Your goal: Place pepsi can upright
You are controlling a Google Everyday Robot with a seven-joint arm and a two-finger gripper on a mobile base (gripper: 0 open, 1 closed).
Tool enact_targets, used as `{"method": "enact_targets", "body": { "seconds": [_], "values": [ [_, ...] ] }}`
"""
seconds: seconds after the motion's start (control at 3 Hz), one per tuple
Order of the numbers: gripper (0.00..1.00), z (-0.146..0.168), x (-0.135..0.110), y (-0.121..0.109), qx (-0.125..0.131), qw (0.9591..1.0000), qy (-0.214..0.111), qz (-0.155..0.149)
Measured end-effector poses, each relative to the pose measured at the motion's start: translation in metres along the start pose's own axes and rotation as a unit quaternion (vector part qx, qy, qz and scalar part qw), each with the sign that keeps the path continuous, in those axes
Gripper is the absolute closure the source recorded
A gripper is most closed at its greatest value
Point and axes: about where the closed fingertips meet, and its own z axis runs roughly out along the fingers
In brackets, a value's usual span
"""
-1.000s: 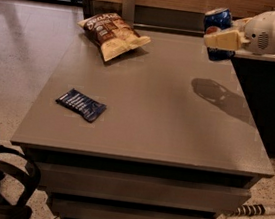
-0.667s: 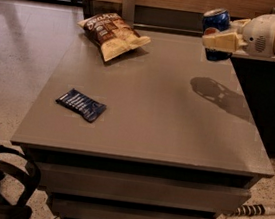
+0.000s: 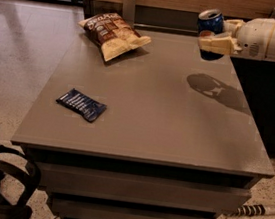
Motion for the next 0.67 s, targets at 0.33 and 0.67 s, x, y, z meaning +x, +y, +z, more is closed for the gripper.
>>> {"method": "enact_targets", "body": {
  "seconds": [0.33,0.67],
  "values": [
    [1.00,0.002,0.007,0.001,-0.007,0.9998,-0.016,-0.005],
    [1.00,0.002,0.019,0.005,-0.007,0.9993,-0.038,-0.001]
  ]
}}
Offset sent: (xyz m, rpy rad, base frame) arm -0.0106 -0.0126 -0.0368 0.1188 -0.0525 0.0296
